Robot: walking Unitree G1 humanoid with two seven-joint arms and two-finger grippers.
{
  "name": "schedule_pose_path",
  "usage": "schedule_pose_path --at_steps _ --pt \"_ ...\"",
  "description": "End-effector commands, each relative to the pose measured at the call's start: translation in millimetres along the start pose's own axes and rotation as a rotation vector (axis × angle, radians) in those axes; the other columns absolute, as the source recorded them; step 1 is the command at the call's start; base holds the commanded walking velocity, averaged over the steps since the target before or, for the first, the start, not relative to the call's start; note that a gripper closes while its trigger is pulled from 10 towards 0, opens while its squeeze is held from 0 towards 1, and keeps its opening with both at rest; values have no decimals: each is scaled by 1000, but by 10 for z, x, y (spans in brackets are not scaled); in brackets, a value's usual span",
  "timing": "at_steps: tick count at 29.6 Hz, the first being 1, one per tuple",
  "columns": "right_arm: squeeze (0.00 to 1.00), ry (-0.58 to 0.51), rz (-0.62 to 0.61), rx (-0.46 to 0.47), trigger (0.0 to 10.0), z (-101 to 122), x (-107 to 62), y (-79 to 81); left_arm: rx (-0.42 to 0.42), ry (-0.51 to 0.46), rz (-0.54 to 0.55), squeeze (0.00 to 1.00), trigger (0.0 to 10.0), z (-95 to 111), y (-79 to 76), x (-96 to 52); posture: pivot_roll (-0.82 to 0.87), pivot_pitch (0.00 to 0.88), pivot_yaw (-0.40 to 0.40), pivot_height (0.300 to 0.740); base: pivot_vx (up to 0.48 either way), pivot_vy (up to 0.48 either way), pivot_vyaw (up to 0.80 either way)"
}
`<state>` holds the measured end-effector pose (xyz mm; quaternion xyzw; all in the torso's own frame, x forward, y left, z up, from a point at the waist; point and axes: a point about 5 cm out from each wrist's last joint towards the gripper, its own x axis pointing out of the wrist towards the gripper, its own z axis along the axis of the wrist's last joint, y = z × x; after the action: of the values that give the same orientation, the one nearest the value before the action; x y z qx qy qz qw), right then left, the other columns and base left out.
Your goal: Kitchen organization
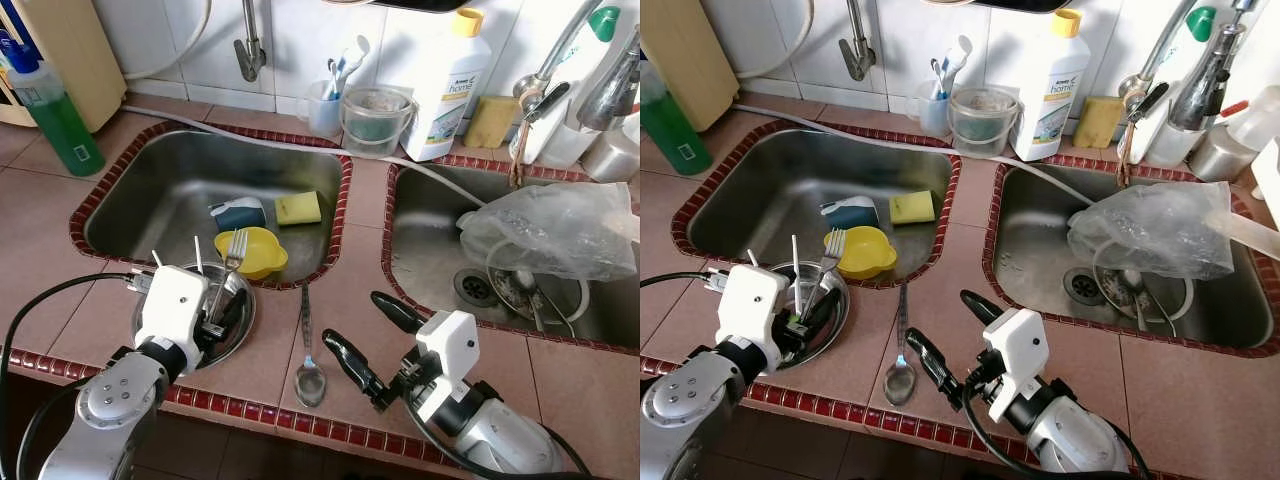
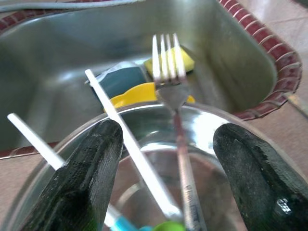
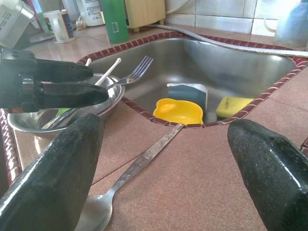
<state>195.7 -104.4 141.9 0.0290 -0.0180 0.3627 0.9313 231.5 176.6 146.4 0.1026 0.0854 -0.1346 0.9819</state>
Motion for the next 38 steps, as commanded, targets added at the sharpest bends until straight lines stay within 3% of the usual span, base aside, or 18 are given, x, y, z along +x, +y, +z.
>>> schedule_pose_path --at_steps 1,6,16,23,24,25,26,27,34,37,38 --pt "0 -8 0 -1 10000 40 -23 6 6 33 18 0 10000 -49 47 -25 -61 155 -19 740 0 0 0" --pt "0 -7 -2 -2 10000 42 -21 7 11 41 39 0 10000 -58 73 -30 -60 156 -18 740 0 0 0" --pt "0 -6 -9 -1 10000 46 -25 -4 81 54 -20 0 10000 -100 -60 -43 -64 158 -19 740 0 0 0" --pt "0 -3 -10 -2 10000 45 -33 0 107 49 -28 0 10000 -101 -72 -50 -66 159 -17 740 0 0 0" --pt "0 -3 -13 -3 10000 46 -34 -2 102 51 -34 0 7098 -108 -81 -52 -65 159 -17 740 0 0 0" --pt "0 -3 -14 -3 10000 44 -34 -3 97 53 -38 0 1098 -111 -85 -53 -66 160 -17 740 0 0 0" --pt "0 -3 -15 -4 10000 44 -33 -4 96 48 -44 0 1098 -107 -90 -54 -66 159 -17 740 0 0 0" --pt "0 -3 -16 -3 10000 45 -32 -4 97 46 -47 0 0 -105 -92 -55 -65 159 -16 740 0 0 0" --pt "0 -5 -21 -2 10000 46 -30 -12 108 52 -48 0 0 -112 -89 -54 -63 158 -15 740 0 0 0" --pt "0 -6 -22 1 10000 45 -29 -14 105 51 -49 0 118 -113 -89 -53 -63 158 -15 740 0 0 0" --pt "0 -6 -22 0 10000 45 -29 -13 105 51 -48 0 1176 -113 -89 -53 -64 157 -14 740 0 0 0"
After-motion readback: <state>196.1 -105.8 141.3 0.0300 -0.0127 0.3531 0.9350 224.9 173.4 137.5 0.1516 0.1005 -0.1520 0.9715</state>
